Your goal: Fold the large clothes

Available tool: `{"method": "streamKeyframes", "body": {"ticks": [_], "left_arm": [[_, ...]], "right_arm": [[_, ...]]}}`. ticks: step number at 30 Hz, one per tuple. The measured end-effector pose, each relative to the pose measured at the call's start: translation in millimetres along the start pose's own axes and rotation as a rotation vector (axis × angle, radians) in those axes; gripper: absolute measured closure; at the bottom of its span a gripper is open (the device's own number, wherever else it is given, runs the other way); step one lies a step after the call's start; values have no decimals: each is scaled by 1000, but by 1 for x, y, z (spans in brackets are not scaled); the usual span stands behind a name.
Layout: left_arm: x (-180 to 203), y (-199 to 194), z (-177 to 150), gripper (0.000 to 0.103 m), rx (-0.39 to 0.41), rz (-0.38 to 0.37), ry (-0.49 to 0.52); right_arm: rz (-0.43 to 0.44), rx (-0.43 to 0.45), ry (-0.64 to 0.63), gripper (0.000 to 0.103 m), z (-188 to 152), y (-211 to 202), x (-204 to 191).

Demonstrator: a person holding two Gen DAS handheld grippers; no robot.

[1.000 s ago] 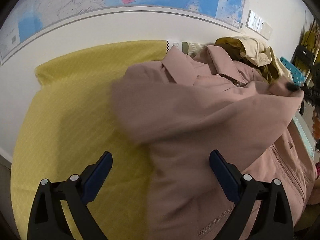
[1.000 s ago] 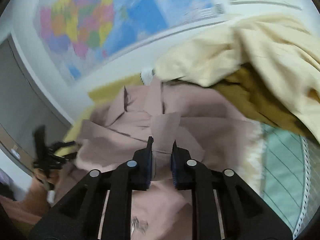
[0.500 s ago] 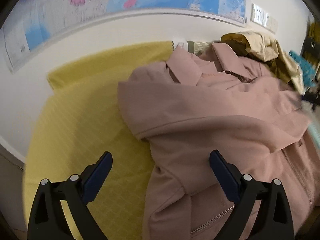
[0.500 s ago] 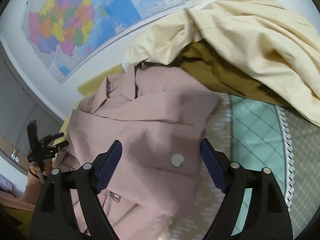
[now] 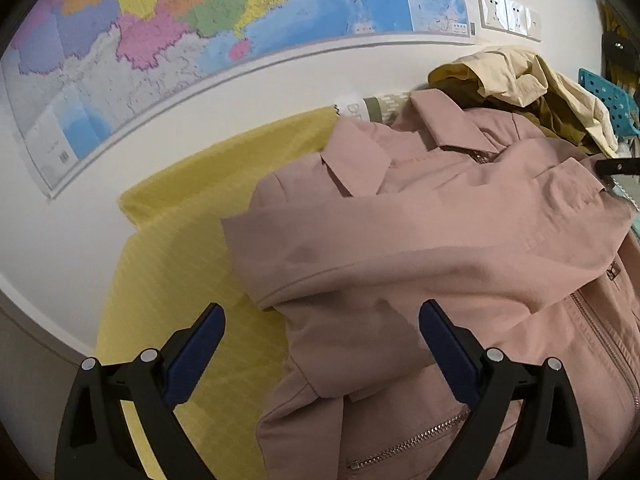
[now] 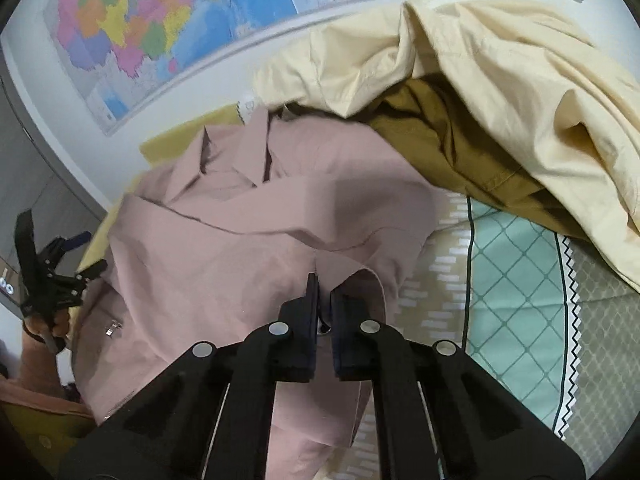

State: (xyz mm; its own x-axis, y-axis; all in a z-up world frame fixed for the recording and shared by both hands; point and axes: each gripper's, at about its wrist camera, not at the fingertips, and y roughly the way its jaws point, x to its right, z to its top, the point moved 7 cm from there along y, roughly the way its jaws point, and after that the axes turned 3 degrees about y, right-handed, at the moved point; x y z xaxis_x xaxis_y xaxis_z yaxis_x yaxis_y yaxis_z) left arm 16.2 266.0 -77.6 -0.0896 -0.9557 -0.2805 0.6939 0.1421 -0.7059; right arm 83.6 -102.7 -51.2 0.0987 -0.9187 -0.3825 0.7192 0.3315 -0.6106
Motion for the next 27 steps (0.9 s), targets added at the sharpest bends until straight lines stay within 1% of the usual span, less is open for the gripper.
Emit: {"method": "streamKeyframes", "body": {"ticks": [4,8,10,11,14,15,16,17,18,19,20,22,23,24,25,26,27], "left_arm": [[0,-6,2,9,15,27,18],[-2,-9,4,9,22,33,20],[-9,-5,3,8,11,18,-8],[-12,-2,2,8,2,-1,-31],[-35,12,-2,8,-32,-94,-155],[-42,18,-3,8,-41,-155,-198],[-48,25,-5,8,-52,-180,-236],[-50,30,-6,8,-66,-185,-251],[-47,36,-7,8,-85,-224,-249],[-40,43,-7,8,-104,-292,-240],[-36,46,-8,8,-113,-315,-243],[-29,65,-11,8,-166,-358,-264],[-28,70,-13,12,-179,-370,-278],[-30,71,-10,29,-149,-358,-287],[-29,71,-7,49,-139,-374,-294],[-33,71,-5,80,-144,-380,-325],[-37,71,-3,93,-140,-387,-348]], "right_arm": [[36,30,0,99,8,-8,-5],[95,61,9,99,20,-12,-13],[111,75,12,99,27,-13,-15],[125,83,18,100,31,-13,-16],[168,97,39,100,40,-11,-17],[170,101,40,100,42,-10,-17],[172,103,42,100,44,-8,-18],[183,102,49,100,45,-6,-17],[188,101,58,100,45,-4,-16],[193,91,76,100,44,1,-13],[198,84,82,100,43,4,-11],[203,72,103,100,39,9,-7],[208,63,112,100,37,11,-5],[210,62,118,100,36,12,-3],[219,61,127,100,35,12,-2],[223,59,131,100,34,12,-1],[222,60,131,100,35,11,-1]]}}
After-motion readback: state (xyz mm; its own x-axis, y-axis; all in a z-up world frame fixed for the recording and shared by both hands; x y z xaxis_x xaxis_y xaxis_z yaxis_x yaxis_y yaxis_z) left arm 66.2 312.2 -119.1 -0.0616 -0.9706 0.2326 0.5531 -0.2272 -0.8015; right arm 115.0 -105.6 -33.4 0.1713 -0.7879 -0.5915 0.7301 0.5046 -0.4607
